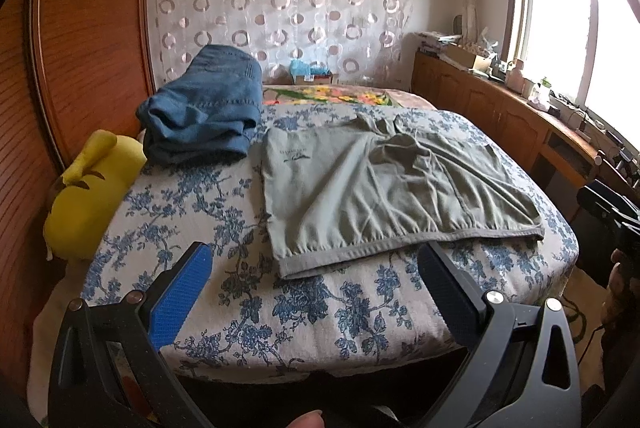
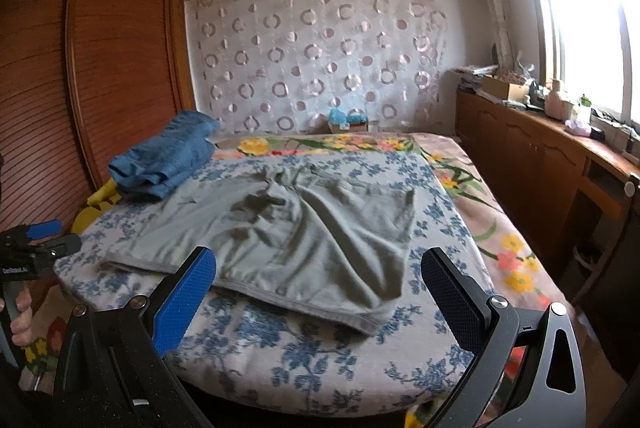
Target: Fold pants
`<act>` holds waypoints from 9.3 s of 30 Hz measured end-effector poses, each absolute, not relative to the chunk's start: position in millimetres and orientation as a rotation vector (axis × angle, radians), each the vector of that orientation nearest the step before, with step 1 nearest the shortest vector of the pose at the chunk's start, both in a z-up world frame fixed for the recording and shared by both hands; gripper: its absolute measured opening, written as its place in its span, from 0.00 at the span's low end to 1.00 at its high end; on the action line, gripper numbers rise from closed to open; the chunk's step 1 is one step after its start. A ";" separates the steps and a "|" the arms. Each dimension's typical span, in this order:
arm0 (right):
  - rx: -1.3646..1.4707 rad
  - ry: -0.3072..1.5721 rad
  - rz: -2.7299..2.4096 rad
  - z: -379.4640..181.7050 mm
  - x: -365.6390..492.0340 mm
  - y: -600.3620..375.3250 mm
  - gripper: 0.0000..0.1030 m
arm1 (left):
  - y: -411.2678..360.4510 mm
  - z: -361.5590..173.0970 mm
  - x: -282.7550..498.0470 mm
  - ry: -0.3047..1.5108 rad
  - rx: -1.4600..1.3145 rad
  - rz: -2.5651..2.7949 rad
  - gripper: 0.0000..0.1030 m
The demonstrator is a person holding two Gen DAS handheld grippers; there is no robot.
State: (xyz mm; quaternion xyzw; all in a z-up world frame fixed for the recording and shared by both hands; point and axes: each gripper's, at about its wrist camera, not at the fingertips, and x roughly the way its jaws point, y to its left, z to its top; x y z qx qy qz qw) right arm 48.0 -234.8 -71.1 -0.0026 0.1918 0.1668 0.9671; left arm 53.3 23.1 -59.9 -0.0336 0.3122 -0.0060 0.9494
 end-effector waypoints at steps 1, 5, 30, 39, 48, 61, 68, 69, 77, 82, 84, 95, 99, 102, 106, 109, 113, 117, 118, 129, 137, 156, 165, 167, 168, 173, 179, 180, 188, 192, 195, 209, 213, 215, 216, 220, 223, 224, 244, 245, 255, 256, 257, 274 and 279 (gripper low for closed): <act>-0.007 0.395 0.332 -72.5 48.6 -235.8 0.97 | 24.2 -62.1 54.5 0.639 -0.069 -0.014 1.00; -0.015 0.440 0.314 -79.5 56.9 -241.3 0.92 | 26.4 -69.6 58.8 0.652 -0.073 -0.034 1.00; -0.027 0.633 0.307 -79.1 83.3 -258.4 0.45 | 58.9 -128.3 104.8 0.772 -0.183 -0.084 0.52; -0.015 0.633 0.342 -84.9 97.3 -258.5 0.19 | 51.6 -128.6 109.9 0.768 -0.153 -0.100 0.25; 0.015 0.596 0.372 -77.5 93.6 -267.5 0.05 | 52.9 -109.3 98.0 0.727 -0.157 -0.148 0.05; 0.022 0.549 0.414 -57.6 43.9 -300.1 0.04 | 53.6 -70.5 62.3 0.637 -0.156 -0.188 0.05; 0.023 0.562 0.431 -65.1 24.9 -317.5 0.04 | 55.4 -70.6 54.8 0.640 -0.159 -0.188 0.05; 0.025 0.566 0.429 -64.9 26.8 -317.9 0.04 | 54.2 -72.1 54.5 0.644 -0.157 -0.187 0.05; 0.031 0.592 0.377 -67.7 28.3 -318.4 0.34 | 45.8 -80.3 57.7 0.679 -0.149 -0.198 0.05; 0.031 0.586 0.363 -61.7 31.7 -301.1 0.40 | 35.1 -72.3 63.0 0.673 -0.123 -0.222 0.05; 0.035 0.588 0.366 -62.4 33.7 -298.8 0.40 | 26.6 -66.8 67.6 0.666 -0.107 -0.240 0.05; 0.031 0.569 0.376 -63.0 40.7 -299.2 0.40 | -50.8 -45.6 103.1 0.668 -0.005 -0.393 0.05; 0.039 0.564 0.369 -64.5 41.2 -305.8 0.40 | -84.7 -41.3 111.1 0.673 0.052 -0.439 0.05; 0.046 0.564 0.364 -66.8 40.2 -311.6 0.40 | -106.0 -37.2 114.4 0.676 0.069 -0.475 0.05; 0.043 0.568 0.358 -68.7 38.7 -315.9 0.40 | -127.3 -30.7 119.0 0.676 0.086 -0.516 0.05; 0.054 0.567 0.357 -68.7 37.8 -321.0 0.40 | -143.6 -26.2 121.1 0.677 0.089 -0.547 0.05; 0.065 0.564 0.357 -69.4 35.8 -326.0 0.40 | -156.6 -22.3 119.4 0.672 0.102 -0.538 0.05; 0.068 0.565 0.356 -70.8 35.7 -326.0 0.40 | -160.7 -23.5 116.4 0.671 0.130 -0.517 0.05; 0.071 0.565 0.353 -70.8 35.9 -325.1 0.40 | -158.8 -23.3 114.1 0.669 0.133 -0.501 0.05; 0.051 0.567 0.387 -69.6 44.7 -300.5 0.40 | -108.7 -17.9 104.4 0.640 0.040 -0.453 0.52; 0.028 0.572 0.470 -76.1 53.4 -272.7 0.39 | -70.6 -51.5 104.6 0.683 0.016 -0.349 0.52; -0.025 0.647 0.491 -90.4 89.2 -238.6 0.34 | -62.7 -122.4 119.4 0.854 0.010 -0.322 0.52; -0.060 0.670 0.530 -91.6 100.2 -229.9 0.06 | -59.0 -120.3 116.9 0.834 -0.015 -0.320 0.52; -0.061 0.639 0.538 -86.2 95.2 -231.8 0.03 | -58.8 -115.9 114.9 0.816 -0.018 -0.322 0.52; -0.054 0.622 0.542 -83.3 92.2 -234.1 0.03 | -58.7 -112.9 113.0 0.806 -0.020 -0.325 0.52; -0.020 0.578 0.576 -64.1 70.1 -245.4 0.02 | -60.4 -103.0 108.2 0.780 -0.018 -0.333 0.52; -0.020 0.544 0.545 -49.7 43.9 -265.8 0.02 | -64.6 -96.0 105.3 0.764 -0.009 -0.350 0.52; -0.022 0.544 0.536 -49.5 41.1 -268.9 0.02 | -65.6 -95.6 105.1 0.762 -0.004 -0.355 0.52; -0.030 0.580 0.479 -60.2 18.0 -299.1 0.02 | -75.8 -88.2 111.2 0.754 0.012 -0.368 0.52; -0.015 0.605 0.457 -66.4 12.9 -308.8 0.02 | -77.2 -88.5 111.3 0.756 0.012 -0.367 0.52; -0.008 0.643 0.454 -72.5 14.6 -308.8 0.03 | -78.7 -88.9 113.1 0.759 0.011 -0.362 0.52; -0.012 0.671 0.396 -72.4 27.2 -305.4 0.11 | -63.2 -86.9 111.6 0.740 -0.020 -0.328 0.52; -0.007 0.637 0.390 -64.9 25.1 -305.5 0.27 | -56.3 -82.7 110.8 0.729 -0.024 -0.314 0.52; -0.010 0.614 0.398 -59.1 25.0 -302.6 0.29 | -50.9 -79.4 110.7 0.720 -0.030 -0.304 0.52; -0.016 0.602 0.407 -56.3 25.9 -299.4 0.30 | -48.9 -78.2 110.1 0.716 -0.033 -0.300 0.52; -0.044 0.570 0.458 -48.7 36.5 -277.6 0.30 | -40.1 -71.8 108.5 0.698 -0.038 -0.282 0.52; -0.055 0.558 0.527 -46.6 49.3 -254.1 0.30 | -34.3 -68.2 108.5 0.689 -0.038 -0.271 0.52; -0.053 0.560 0.559 -46.9 54.2 -244.9 0.30 | -32.3 -67.7 108.5 0.687 -0.039 -0.268 0.52; -0.158 0.717 0.719 -70.3 129.9 -141.2 0.30 | -1.6 -62.9 103.2 0.653 -0.077 -0.222 0.52; -0.170 0.723 0.718 -71.3 131.2 -137.5 0.30 | -1.7 -63.7 102.9 0.654 -0.077 -0.222 0.52; -0.323 0.702 0.656 -80.7 133.4 -112.0 0.09 | -1.7 -71.3 104.0 0.671 -0.084 -0.223 0.52; -0.319 0.707 0.656 -80.4 135.0 -112.9 0.07 | -2.0 -71.8 104.6 0.672 -0.083 -0.224 0.52; -0.303 0.715 0.662 -79.2 136.3 -115.1 0.06 | -2.7 -72.2 104.5 0.673 -0.082 -0.225 0.52; -0.136 0.594 0.484 -22.0 172.0 -218.6 0.06 | -20.1 -76.3 102.8 0.688 -0.064 -0.260 0.52; -0.124 0.617 0.393 -26.3 194.8 -240.5 0.06 | -23.4 -77.4 101.9 0.693 -0.059 -0.267 0.52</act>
